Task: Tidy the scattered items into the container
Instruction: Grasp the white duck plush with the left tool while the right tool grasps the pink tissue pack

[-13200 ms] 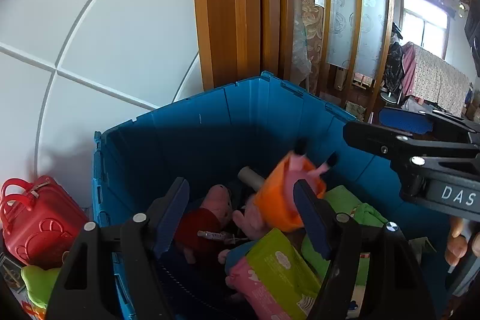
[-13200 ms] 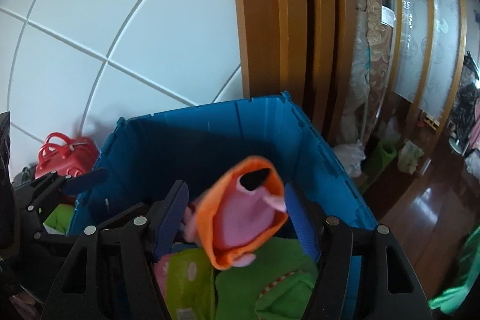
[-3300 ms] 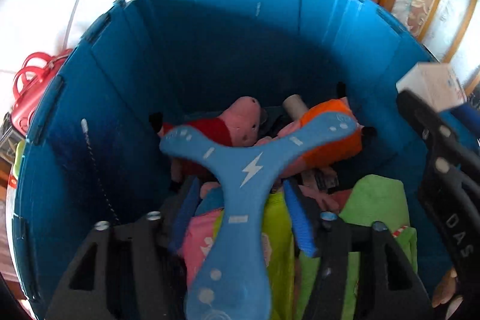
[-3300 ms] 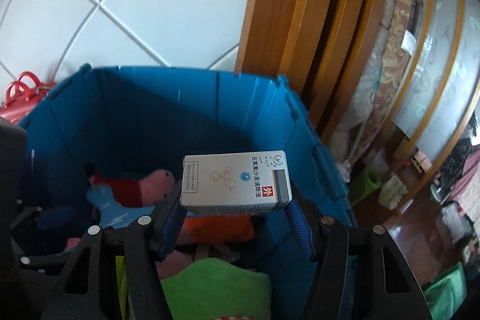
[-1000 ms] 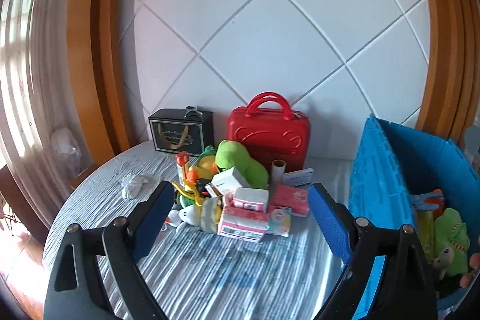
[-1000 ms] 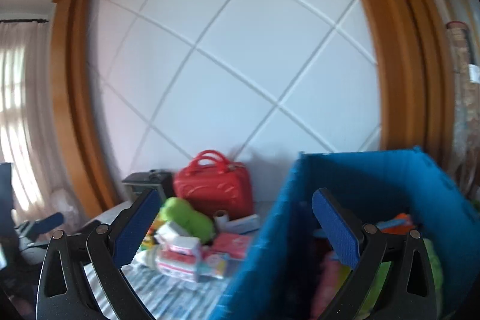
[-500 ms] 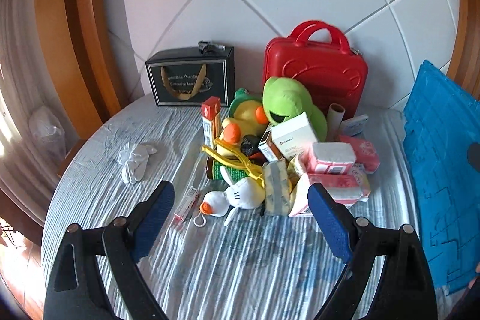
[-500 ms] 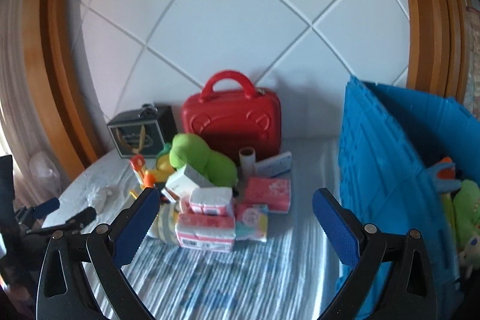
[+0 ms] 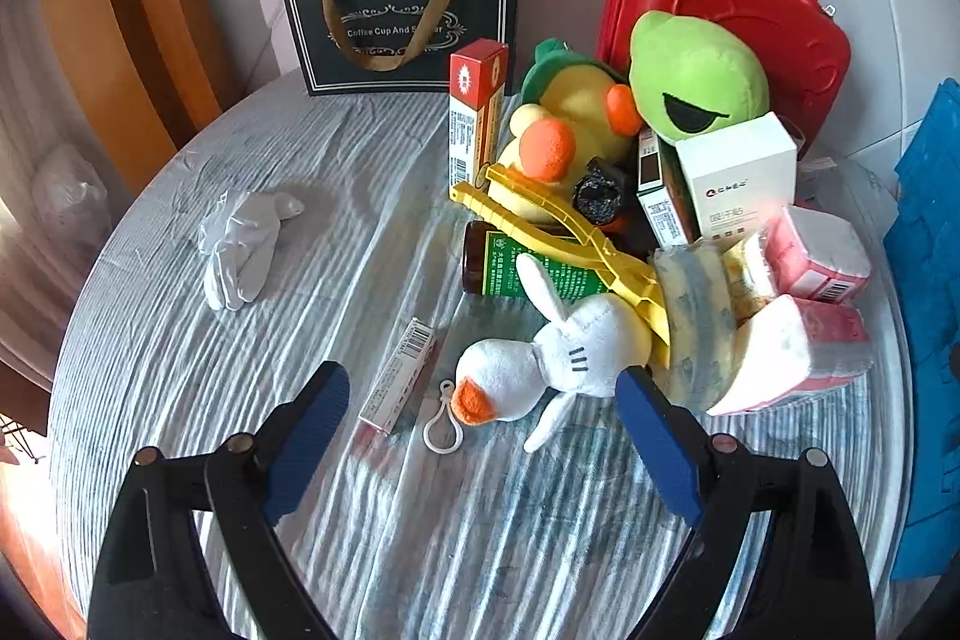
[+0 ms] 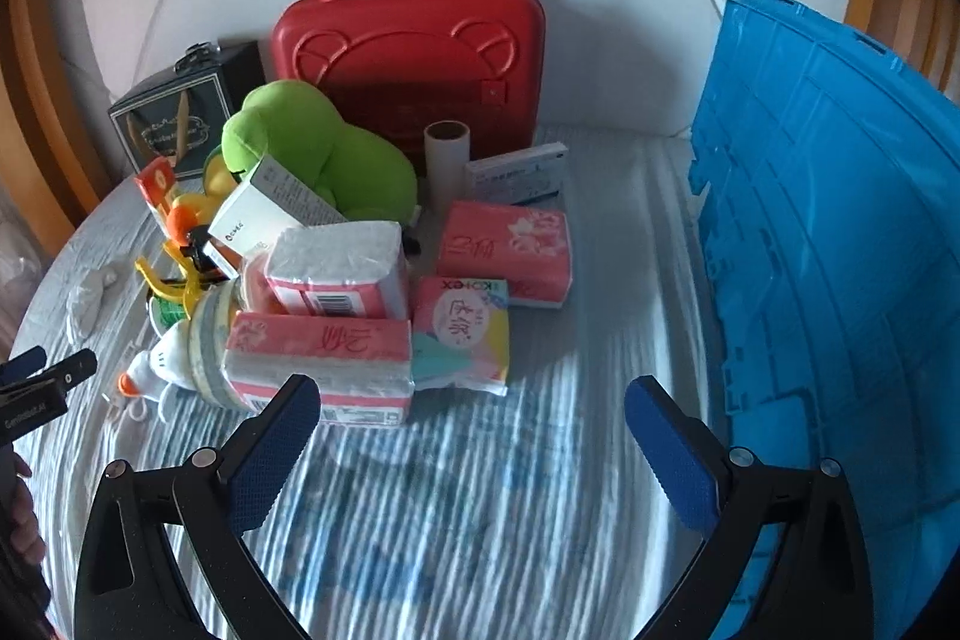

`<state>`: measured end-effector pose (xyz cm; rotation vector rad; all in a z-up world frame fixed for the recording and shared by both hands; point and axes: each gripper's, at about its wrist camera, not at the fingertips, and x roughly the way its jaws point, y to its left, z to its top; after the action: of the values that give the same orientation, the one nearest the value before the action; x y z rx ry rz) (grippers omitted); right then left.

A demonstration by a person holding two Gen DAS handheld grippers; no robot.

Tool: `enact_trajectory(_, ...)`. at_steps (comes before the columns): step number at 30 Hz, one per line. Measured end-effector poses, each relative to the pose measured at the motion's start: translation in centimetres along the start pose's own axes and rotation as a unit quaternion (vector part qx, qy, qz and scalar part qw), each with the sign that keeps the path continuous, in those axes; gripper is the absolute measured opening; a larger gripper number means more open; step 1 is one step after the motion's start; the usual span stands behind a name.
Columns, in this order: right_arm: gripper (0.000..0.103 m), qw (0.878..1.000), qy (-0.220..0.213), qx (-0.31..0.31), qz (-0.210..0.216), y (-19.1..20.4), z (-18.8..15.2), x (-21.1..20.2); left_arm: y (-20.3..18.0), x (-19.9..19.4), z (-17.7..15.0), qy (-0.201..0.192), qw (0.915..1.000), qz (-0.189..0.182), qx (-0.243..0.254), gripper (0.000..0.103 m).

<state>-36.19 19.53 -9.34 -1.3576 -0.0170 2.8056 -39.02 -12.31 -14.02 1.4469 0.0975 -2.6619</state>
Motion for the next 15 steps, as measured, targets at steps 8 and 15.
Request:
enact_trajectory(8, 0.103, 0.999, 0.023, -0.015, 0.019, 2.4, 3.0, 4.7, 0.0, 6.3, 2.3, 0.042, 0.9987, 0.023, 0.016, 0.091)
enact_trajectory(15, 0.103, 0.998, 0.054, -0.029, 0.024, 4.9, 3.4, 9.3, 0.0, 9.3, 1.7, 0.062, 0.9961, 0.035, 0.052, 0.091)
